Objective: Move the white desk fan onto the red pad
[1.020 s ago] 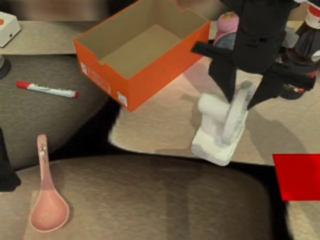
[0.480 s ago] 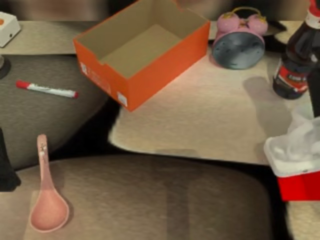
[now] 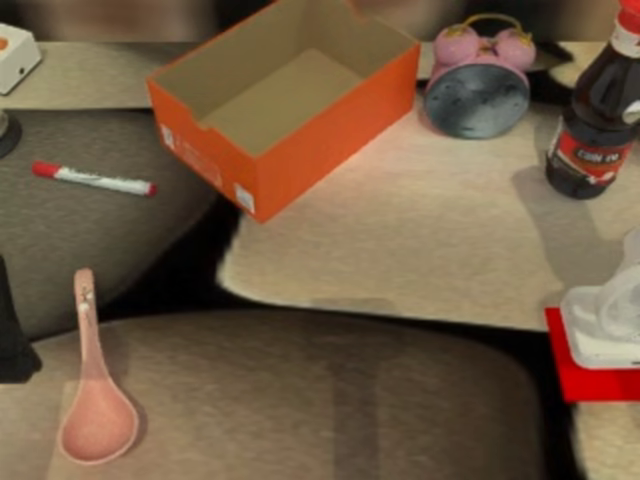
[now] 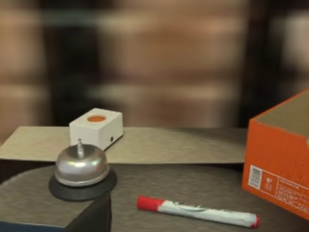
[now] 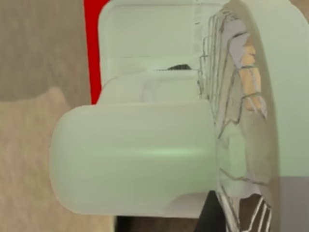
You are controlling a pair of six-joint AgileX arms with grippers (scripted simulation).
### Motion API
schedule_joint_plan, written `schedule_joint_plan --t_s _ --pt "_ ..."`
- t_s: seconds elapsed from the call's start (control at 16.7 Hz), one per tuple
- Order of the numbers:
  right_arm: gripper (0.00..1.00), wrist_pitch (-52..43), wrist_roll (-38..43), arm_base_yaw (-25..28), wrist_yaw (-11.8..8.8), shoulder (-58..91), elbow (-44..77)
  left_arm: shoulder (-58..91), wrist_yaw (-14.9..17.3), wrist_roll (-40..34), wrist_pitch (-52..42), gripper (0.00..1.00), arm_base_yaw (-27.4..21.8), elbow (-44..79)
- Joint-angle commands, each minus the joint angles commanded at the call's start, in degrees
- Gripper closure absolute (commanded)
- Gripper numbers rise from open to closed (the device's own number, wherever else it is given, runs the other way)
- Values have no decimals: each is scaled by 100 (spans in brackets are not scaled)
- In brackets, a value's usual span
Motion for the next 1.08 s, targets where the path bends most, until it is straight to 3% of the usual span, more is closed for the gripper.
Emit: schedule_joint_plan --t_s 0.6,1.08 --pt "100 802 -9 -40 1 72 -710 0 0 0 0 0 0 0" --pt "40 802 -9 -40 1 72 -710 0 0 0 0 0 0 0"
